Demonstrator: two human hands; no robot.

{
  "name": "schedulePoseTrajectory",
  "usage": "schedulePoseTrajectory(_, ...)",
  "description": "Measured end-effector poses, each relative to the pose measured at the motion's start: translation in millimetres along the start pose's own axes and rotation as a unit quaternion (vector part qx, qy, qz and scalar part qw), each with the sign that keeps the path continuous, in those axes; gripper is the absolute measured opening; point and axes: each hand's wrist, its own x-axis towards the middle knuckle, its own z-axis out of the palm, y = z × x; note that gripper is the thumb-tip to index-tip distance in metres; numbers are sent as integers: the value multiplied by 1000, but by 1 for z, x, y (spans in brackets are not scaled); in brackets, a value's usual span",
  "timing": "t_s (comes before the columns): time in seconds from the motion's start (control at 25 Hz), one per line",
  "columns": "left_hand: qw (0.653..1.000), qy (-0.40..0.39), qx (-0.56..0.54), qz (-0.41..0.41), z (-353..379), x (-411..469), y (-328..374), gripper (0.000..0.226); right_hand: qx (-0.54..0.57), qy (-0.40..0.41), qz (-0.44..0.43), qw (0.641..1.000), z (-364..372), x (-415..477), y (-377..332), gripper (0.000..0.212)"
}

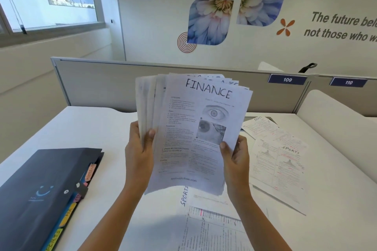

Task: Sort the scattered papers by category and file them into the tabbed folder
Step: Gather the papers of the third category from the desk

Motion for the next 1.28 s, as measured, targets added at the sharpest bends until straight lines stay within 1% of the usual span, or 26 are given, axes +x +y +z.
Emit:
schedulePoseTrajectory(0.04, 1000, 12, -5, 3, 0, -1, -3, 13, -8, 10, -14, 1000, 0, -3, 2, 26)
schedulePoseTrajectory(0.12, 999, 36, -19, -9, -3, -6, -13, 19, -32, 15, -11, 999, -2, -12, 15, 41)
schedulePoseTrajectory(0.2, 998, 36, -26, -39, -3, -15, -24, 22, -36, -13, 14, 999, 0, -23, 28, 39)
schedulePoseTrajectory(0.28, 998, 20, -21, -62, 1, -23, -30, 20, -56, -31, 28, 998, 4, -29, 34, 38)
schedulePoseTrajectory(0.32, 998, 17, -16, -63, 3, -24, -29, 17, -62, -32, 26, 997, 8, -29, 32, 32)
schedulePoseTrajectory(0.36, 998, 18, -12, -61, 5, -24, -27, 15, -67, -30, 24, 997, 12, -29, 29, 27)
schedulePoseTrajectory(0.52, 999, 46, -22, -20, 3, -20, -19, 19, -34, -18, 3, 999, 17, -24, 13, 26)
schedulePoseTrajectory(0.64, 997, 47, -46, -29, -1, -22, -24, 26, -27, -26, 13, 999, 15, -26, 19, 21)
schedulePoseTrajectory(0.72, 997, 31, -47, -44, -2, -26, -29, 32, -36, -32, 25, 999, 16, -30, 24, 31)
schedulePoseTrajectory(0.88, 998, 24, -59, -29, -4, -27, -29, 34, -45, -22, 48, 998, 20, -32, 25, 73)
schedulePoseTrajectory(0.92, 998, 23, -57, -25, -5, -27, -30, 35, -46, -15, 56, 997, 19, -32, 28, 79)
schedulePoseTrajectory(0.96, 998, 17, -53, -30, -6, -28, -33, 35, -51, -9, 58, 997, 18, -33, 30, 75)
schedulePoseTrajectory(1.04, 997, 0, -44, -59, -6, -33, -44, 34, -67, -15, 64, 996, 19, -37, 33, 55)
schedulePoseTrajectory(1.08, 996, -6, -41, -76, -6, -37, -51, 32, -75, -25, 65, 995, 19, -40, 35, 52)
schedulePoseTrajectory(1.2, 994, 2, -55, -96, -6, -48, -63, 22, -75, -40, 62, 994, 20, -45, 34, 51)
schedulePoseTrajectory(1.28, 993, 6, -55, -100, -6, -51, -68, 21, -80, -35, 65, 994, 20, -46, 35, 56)
